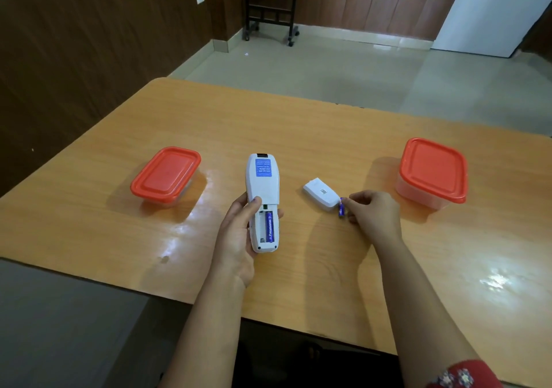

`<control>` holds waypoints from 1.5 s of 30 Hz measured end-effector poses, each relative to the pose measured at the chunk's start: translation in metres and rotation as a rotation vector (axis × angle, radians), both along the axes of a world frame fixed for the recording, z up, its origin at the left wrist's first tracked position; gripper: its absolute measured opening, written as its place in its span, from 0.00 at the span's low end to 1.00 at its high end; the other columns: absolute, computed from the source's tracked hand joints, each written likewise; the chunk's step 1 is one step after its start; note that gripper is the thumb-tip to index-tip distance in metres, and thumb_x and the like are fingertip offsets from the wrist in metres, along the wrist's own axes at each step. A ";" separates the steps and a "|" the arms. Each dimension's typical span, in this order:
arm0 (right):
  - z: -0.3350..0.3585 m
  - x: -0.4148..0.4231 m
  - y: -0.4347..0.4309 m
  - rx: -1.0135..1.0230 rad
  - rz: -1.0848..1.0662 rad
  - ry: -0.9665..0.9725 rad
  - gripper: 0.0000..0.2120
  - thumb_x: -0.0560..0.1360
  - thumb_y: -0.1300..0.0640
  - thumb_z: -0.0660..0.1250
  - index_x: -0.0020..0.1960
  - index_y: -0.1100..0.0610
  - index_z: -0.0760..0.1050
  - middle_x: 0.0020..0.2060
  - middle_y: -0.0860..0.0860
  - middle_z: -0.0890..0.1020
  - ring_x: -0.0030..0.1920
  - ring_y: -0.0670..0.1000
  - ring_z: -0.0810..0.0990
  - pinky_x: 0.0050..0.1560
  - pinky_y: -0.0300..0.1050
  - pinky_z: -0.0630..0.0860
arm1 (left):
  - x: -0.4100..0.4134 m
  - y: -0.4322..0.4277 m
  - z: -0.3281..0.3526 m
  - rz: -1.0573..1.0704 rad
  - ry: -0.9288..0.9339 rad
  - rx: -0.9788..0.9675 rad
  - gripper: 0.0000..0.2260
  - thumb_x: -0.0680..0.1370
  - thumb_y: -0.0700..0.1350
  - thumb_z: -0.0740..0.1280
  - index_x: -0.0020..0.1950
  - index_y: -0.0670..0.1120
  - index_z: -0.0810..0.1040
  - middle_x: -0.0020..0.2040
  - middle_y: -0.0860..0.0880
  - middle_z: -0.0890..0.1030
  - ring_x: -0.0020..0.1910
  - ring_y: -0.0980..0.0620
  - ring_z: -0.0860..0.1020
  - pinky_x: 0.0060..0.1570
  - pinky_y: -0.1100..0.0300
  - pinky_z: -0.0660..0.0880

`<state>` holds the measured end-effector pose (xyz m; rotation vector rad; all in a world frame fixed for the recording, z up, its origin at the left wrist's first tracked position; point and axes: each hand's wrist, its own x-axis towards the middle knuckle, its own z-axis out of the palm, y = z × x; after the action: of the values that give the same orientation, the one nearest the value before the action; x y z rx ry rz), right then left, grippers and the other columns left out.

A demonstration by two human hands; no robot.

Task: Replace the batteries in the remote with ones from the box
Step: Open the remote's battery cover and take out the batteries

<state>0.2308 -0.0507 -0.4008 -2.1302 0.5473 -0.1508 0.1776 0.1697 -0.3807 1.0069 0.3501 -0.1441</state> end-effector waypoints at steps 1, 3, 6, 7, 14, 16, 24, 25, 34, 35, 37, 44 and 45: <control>0.000 -0.001 0.000 -0.015 0.012 0.015 0.10 0.71 0.54 0.72 0.49 0.58 0.82 0.33 0.52 0.84 0.35 0.51 0.83 0.43 0.46 0.78 | 0.000 0.000 0.001 0.000 -0.003 0.008 0.15 0.78 0.46 0.65 0.64 0.53 0.75 0.53 0.48 0.85 0.53 0.47 0.83 0.37 0.59 0.76; 0.004 -0.003 0.000 -0.085 0.041 0.036 0.15 0.71 0.53 0.71 0.55 0.58 0.80 0.39 0.50 0.84 0.41 0.52 0.83 0.45 0.46 0.77 | -0.001 0.000 0.002 -0.002 -0.012 0.017 0.15 0.77 0.47 0.65 0.64 0.53 0.76 0.53 0.48 0.85 0.53 0.47 0.83 0.36 0.60 0.76; 0.019 -0.010 0.005 -0.303 0.075 -0.068 0.21 0.71 0.50 0.71 0.62 0.55 0.76 0.53 0.50 0.81 0.51 0.52 0.80 0.50 0.47 0.74 | 0.000 0.000 0.002 -0.012 -0.025 0.023 0.14 0.78 0.46 0.64 0.64 0.53 0.76 0.51 0.50 0.85 0.53 0.46 0.83 0.38 0.60 0.77; 0.027 -0.014 0.011 -0.317 0.109 -0.145 0.22 0.71 0.50 0.72 0.63 0.54 0.75 0.54 0.49 0.81 0.51 0.51 0.79 0.51 0.47 0.74 | 0.001 0.001 0.002 -0.024 -0.030 0.018 0.14 0.78 0.45 0.63 0.63 0.53 0.77 0.50 0.50 0.85 0.51 0.46 0.83 0.38 0.60 0.77; 0.049 -0.051 0.072 -0.422 0.789 -0.263 0.33 0.69 0.48 0.73 0.71 0.54 0.69 0.68 0.48 0.72 0.65 0.47 0.72 0.62 0.47 0.73 | 0.002 0.003 0.003 -0.077 -0.035 0.001 0.15 0.80 0.45 0.58 0.64 0.52 0.77 0.50 0.48 0.85 0.49 0.49 0.81 0.39 0.59 0.75; 0.048 -0.053 0.079 -0.477 0.820 -0.258 0.35 0.69 0.47 0.73 0.73 0.54 0.65 0.72 0.48 0.67 0.69 0.48 0.68 0.64 0.46 0.70 | 0.001 0.004 0.004 -0.093 -0.049 0.019 0.15 0.80 0.44 0.57 0.64 0.52 0.77 0.51 0.48 0.84 0.49 0.49 0.81 0.42 0.59 0.76; 0.048 -0.056 0.091 -0.535 0.814 -0.282 0.35 0.68 0.48 0.72 0.72 0.55 0.65 0.74 0.49 0.64 0.69 0.50 0.68 0.60 0.41 0.69 | 0.001 0.011 0.002 -0.120 -0.087 0.073 0.16 0.80 0.43 0.57 0.65 0.51 0.76 0.48 0.48 0.84 0.45 0.50 0.81 0.43 0.55 0.74; 0.048 -0.056 0.092 -0.535 0.807 -0.282 0.35 0.68 0.49 0.72 0.72 0.55 0.66 0.74 0.49 0.64 0.69 0.50 0.68 0.59 0.42 0.70 | 0.001 0.012 0.001 -0.117 -0.091 0.082 0.16 0.80 0.43 0.57 0.66 0.51 0.76 0.49 0.48 0.84 0.45 0.51 0.81 0.43 0.55 0.74; 0.049 -0.057 0.097 -0.552 0.790 -0.248 0.33 0.67 0.47 0.72 0.69 0.55 0.69 0.73 0.49 0.65 0.65 0.50 0.72 0.54 0.46 0.76 | 0.000 0.012 0.001 -0.081 -0.079 0.161 0.16 0.79 0.43 0.58 0.66 0.52 0.76 0.52 0.47 0.84 0.47 0.49 0.80 0.45 0.54 0.75; 0.050 -0.057 0.097 -0.559 0.791 -0.244 0.33 0.67 0.47 0.72 0.69 0.55 0.69 0.73 0.48 0.65 0.64 0.49 0.73 0.53 0.46 0.76 | 0.000 0.012 0.001 -0.081 -0.076 0.170 0.17 0.79 0.43 0.58 0.66 0.52 0.76 0.53 0.47 0.83 0.49 0.49 0.80 0.46 0.54 0.75; 0.050 -0.057 0.098 -0.573 0.778 -0.238 0.32 0.68 0.46 0.71 0.69 0.54 0.69 0.73 0.47 0.65 0.64 0.48 0.73 0.52 0.46 0.76 | -0.001 0.012 0.002 -0.081 -0.073 0.185 0.17 0.79 0.44 0.58 0.67 0.52 0.75 0.54 0.47 0.83 0.50 0.48 0.80 0.47 0.53 0.75; 0.050 -0.057 0.100 -0.653 0.747 -0.220 0.31 0.68 0.43 0.70 0.68 0.53 0.70 0.72 0.46 0.67 0.61 0.48 0.75 0.45 0.42 0.72 | -0.001 0.010 0.002 -0.069 -0.055 0.214 0.17 0.79 0.43 0.59 0.68 0.52 0.75 0.58 0.44 0.82 0.53 0.47 0.80 0.48 0.54 0.76; 0.050 -0.057 0.100 -0.671 0.740 -0.223 0.31 0.68 0.42 0.69 0.67 0.53 0.71 0.72 0.46 0.67 0.61 0.49 0.75 0.44 0.41 0.69 | -0.001 0.010 0.002 -0.067 -0.049 0.211 0.17 0.79 0.43 0.59 0.68 0.51 0.75 0.58 0.44 0.82 0.53 0.47 0.80 0.47 0.54 0.76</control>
<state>0.1741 0.0496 -0.3505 -2.7638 -0.5134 -0.1612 0.1768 0.1801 -0.3790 1.2298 0.2909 -0.1444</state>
